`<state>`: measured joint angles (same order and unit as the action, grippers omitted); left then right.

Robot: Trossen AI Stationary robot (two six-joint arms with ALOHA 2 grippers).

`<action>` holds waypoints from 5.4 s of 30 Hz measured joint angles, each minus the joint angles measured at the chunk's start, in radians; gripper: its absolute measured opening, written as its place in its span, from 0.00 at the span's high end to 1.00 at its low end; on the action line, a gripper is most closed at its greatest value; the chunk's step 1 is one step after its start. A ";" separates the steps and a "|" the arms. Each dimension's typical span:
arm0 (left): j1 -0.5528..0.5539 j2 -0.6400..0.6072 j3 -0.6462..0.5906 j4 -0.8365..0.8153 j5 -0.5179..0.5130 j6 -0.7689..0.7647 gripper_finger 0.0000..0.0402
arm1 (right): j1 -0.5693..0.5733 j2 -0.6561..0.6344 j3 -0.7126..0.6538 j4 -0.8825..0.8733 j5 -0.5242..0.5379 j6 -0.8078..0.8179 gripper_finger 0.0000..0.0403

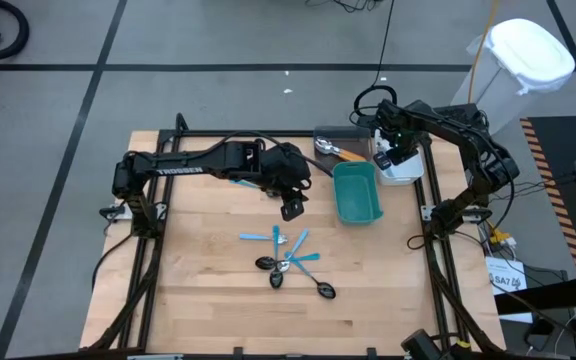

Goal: Sort silverware by color (type)
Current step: Put the light blue spoon into the white bin

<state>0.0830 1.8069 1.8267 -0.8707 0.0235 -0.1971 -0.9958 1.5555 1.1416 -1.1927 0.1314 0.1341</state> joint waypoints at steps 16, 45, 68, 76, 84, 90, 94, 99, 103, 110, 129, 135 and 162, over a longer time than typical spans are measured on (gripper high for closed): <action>0.000 0.000 0.000 -0.011 0.000 0.000 0.54 | 0.026 -0.130 0.011 -0.011 -0.013 0.061 0.59; -0.029 -0.001 0.000 -0.003 0.028 0.091 0.54 | 0.802 -0.499 0.012 0.122 0.056 0.669 0.59; -0.158 0.037 -0.223 -0.042 0.002 0.035 0.54 | 1.157 -0.446 0.012 0.118 0.238 0.854 0.59; -0.146 0.037 -0.338 -0.111 0.019 0.125 0.54 | 1.231 -0.403 0.012 0.051 0.259 0.920 0.59; -0.077 -0.013 -0.491 -0.119 0.085 0.223 0.54 | 1.314 -0.401 0.012 -0.043 0.261 1.002 0.59; -0.072 -0.094 -0.562 -0.050 0.084 0.234 0.54 | 1.361 -0.401 0.012 -0.085 0.263 1.072 0.59; -0.057 -0.222 -0.746 0.113 0.082 0.177 0.54 | 1.395 -0.401 0.012 -0.085 0.263 1.120 0.59; -0.050 -0.411 -0.895 0.194 0.007 0.112 0.54 | 1.433 -0.401 0.012 -0.078 0.311 1.172 0.59; -0.058 -0.467 -0.937 0.242 -0.004 0.124 0.54 | 1.439 -0.401 0.012 -0.058 0.363 1.163 0.59; -0.061 -0.428 -0.988 0.333 0.006 0.172 0.54 | 1.439 -0.401 0.012 -0.023 0.397 1.163 0.59; -0.148 -0.246 -0.989 0.514 0.050 0.210 0.54 | 1.436 -0.390 0.012 0.020 0.397 1.162 0.59; -0.184 -0.199 -0.984 0.583 0.017 0.157 0.54 | 1.435 -0.389 0.012 -0.009 0.396 1.160 0.59; -0.183 -0.159 -0.982 0.615 -0.022 0.149 0.54 | 1.436 -0.390 0.012 -0.002 0.425 1.185 0.59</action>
<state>-0.0996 1.6482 0.8448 -0.2560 0.0017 -0.0481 0.4398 1.1656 1.1534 -1.1942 0.5564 1.3192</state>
